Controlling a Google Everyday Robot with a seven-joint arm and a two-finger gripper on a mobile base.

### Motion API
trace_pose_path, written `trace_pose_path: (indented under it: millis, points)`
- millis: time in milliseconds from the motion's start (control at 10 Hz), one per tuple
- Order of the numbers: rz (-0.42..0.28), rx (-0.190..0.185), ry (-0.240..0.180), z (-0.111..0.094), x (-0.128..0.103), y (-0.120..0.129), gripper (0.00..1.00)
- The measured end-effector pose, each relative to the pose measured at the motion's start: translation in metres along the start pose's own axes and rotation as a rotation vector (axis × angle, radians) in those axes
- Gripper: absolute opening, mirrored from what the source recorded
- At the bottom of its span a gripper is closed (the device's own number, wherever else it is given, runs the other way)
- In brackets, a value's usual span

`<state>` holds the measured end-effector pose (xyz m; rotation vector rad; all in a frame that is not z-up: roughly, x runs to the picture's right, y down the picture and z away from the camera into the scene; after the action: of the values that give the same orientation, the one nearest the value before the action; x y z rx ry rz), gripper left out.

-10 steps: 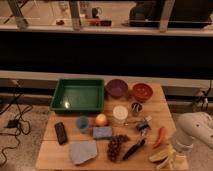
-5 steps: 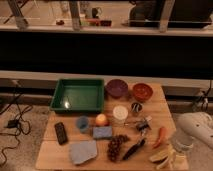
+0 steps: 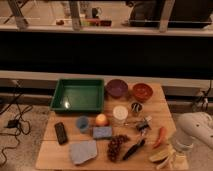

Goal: Place banana in tray

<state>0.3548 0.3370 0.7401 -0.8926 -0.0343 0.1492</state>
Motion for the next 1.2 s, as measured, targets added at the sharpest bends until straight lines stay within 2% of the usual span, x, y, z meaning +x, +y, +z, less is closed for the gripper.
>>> trace_pose_path:
  millis: [500, 700, 800, 900, 1000, 1200]
  points:
    - [0.000, -0.001, 0.000, 0.000, 0.000, 0.000, 0.80]
    - [0.007, -0.030, 0.008, -0.004, 0.013, 0.010, 0.80]
    - [0.018, -0.085, 0.021, -0.004, 0.052, 0.031, 0.80]
    - [0.021, -0.103, 0.027, -0.004, 0.072, 0.039, 0.80]
    - [0.028, -0.133, 0.032, -0.004, 0.109, 0.053, 0.73]
    - [0.030, -0.165, 0.032, -0.005, 0.144, 0.066, 0.57]
